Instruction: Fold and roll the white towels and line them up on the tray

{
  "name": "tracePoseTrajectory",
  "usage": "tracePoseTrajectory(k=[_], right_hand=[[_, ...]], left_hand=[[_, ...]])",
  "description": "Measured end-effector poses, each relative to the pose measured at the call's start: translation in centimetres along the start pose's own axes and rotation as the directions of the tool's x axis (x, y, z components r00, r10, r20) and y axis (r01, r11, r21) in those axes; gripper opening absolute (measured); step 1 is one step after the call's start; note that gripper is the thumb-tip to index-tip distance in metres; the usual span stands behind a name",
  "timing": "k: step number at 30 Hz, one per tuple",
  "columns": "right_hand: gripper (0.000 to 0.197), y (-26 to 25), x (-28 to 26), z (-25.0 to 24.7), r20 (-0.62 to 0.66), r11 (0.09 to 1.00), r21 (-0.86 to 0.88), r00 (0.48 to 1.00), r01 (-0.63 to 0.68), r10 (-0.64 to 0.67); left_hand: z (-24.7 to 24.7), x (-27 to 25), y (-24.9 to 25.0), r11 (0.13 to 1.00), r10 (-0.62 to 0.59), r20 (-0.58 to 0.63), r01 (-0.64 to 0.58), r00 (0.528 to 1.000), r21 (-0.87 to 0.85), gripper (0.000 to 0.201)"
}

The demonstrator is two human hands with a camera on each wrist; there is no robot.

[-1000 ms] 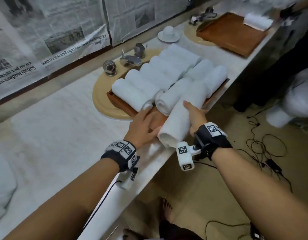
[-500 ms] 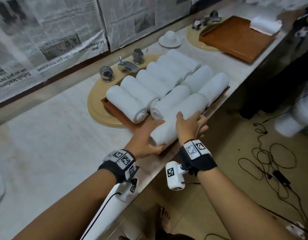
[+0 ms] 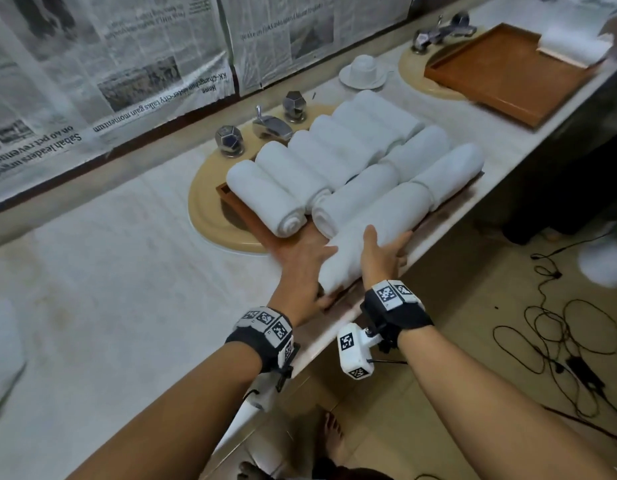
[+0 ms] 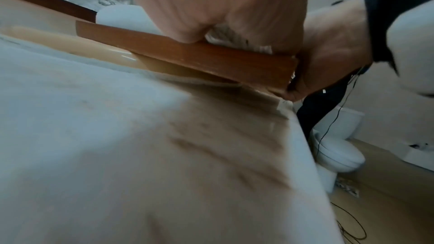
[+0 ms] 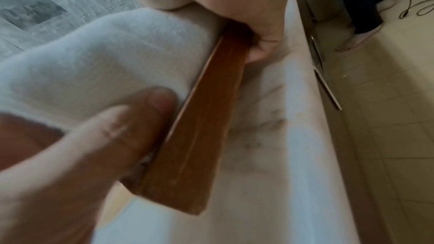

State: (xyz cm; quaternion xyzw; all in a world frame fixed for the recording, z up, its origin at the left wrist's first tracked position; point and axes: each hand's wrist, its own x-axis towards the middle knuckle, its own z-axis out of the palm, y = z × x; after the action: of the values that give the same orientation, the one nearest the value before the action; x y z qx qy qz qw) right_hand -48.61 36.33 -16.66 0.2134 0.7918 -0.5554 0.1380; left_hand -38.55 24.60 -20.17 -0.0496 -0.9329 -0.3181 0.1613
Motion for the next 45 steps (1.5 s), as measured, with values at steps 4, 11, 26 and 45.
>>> tracePoseTrajectory(k=[4, 11, 26, 45], right_hand=[[0.087, -0.3, 0.2, 0.0, 0.002, 0.998, -0.063, 1.0, -0.007, 0.008], [0.089, -2.4, -2.5, -0.3, -0.059, 0.862, -0.48, 0.974, 0.165, -0.219], [0.053, 2.7, -23.0, 26.0, 0.92, 0.266, -0.278, 0.336, 0.923, -0.203], [0.096, 4.2, -29.5, 29.8, 0.982, -0.258, 0.091, -0.043, 0.962, 0.184]], left_hand=[[-0.4, 0.4, -0.2, 0.994, -0.035, 0.041, 0.03, 0.999, 0.105, 0.076], [-3.3, -1.2, 1.2, 0.969, -0.246, 0.14, 0.239, 0.959, 0.062, 0.085], [-26.6, -30.4, -11.8, 0.38, -0.786, -0.503, 0.922, 0.36, 0.065, 0.059], [-26.6, -32.3, -11.4, 0.55, -0.828, -0.121, 0.835, 0.548, 0.02, 0.038]])
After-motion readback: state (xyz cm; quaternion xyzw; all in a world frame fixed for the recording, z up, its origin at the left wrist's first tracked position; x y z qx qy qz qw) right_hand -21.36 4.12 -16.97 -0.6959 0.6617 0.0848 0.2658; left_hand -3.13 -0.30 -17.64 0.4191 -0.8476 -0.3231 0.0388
